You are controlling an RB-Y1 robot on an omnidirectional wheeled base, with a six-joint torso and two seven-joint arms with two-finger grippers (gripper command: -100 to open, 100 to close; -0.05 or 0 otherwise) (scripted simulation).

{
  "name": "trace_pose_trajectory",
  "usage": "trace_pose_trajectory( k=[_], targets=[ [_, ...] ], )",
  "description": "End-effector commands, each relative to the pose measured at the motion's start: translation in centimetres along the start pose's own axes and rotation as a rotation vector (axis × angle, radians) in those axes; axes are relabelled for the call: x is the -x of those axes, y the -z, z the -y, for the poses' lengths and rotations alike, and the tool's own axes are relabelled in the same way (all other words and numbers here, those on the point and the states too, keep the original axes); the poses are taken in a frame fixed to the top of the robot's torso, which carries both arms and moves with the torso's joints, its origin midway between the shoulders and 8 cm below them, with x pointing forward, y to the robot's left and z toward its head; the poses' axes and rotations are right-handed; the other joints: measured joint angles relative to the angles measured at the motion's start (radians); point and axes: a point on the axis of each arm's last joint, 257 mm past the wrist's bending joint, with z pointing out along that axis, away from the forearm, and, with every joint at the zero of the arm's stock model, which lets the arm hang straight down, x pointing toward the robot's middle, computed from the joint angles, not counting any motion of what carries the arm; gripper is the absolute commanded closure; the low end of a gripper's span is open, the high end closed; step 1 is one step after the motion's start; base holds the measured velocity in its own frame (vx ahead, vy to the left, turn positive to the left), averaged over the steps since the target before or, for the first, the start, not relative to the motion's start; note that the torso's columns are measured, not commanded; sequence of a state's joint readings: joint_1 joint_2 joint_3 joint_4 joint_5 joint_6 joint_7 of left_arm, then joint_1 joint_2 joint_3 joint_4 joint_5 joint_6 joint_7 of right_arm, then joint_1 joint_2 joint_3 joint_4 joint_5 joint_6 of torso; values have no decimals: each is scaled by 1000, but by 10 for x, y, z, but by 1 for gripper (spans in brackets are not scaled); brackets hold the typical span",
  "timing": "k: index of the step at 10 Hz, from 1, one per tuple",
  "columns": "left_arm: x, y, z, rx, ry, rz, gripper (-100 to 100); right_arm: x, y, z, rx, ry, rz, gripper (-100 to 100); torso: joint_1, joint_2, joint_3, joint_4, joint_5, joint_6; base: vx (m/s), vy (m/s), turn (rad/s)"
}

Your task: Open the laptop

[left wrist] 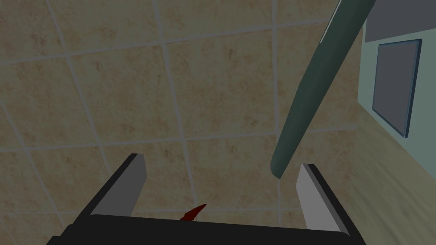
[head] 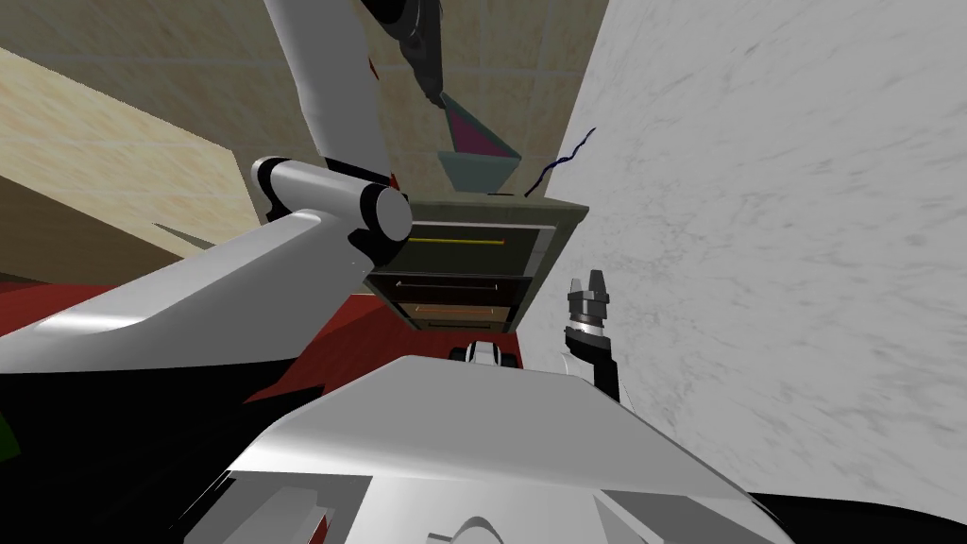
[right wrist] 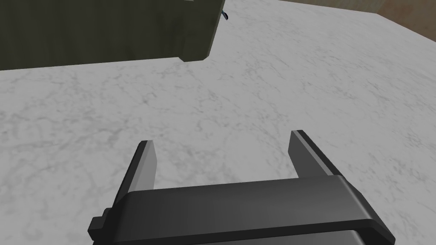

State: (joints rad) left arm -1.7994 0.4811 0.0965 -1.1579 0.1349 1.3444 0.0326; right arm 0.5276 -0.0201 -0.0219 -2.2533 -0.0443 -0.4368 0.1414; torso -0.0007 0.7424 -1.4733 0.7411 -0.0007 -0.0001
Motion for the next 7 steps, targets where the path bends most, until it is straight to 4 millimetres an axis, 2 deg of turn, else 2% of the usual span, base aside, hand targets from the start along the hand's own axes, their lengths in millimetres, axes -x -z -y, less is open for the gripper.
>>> trace_pose_trajectory(
  k=[1, 2, 7],
  targets=[
    [1, 6, 8, -2, 0, 0, -100, 0, 0, 0, 0, 0, 0, 0, -1, 1, 1, 1, 0, 0, 37, 4, 1],
    [1, 7, 8, 1, 0, 1, 0, 0, 0, 0, 0, 0, 0, 0, 0, 1, 1, 0, 0, 0, 9, 1, 0],
    [1, 7, 8, 0, 0, 1, 0, 0, 0, 0, 0, 0, 0, 0, 1, -5, -3, -3, 1, 0, 0, 0, 0]
  ],
)
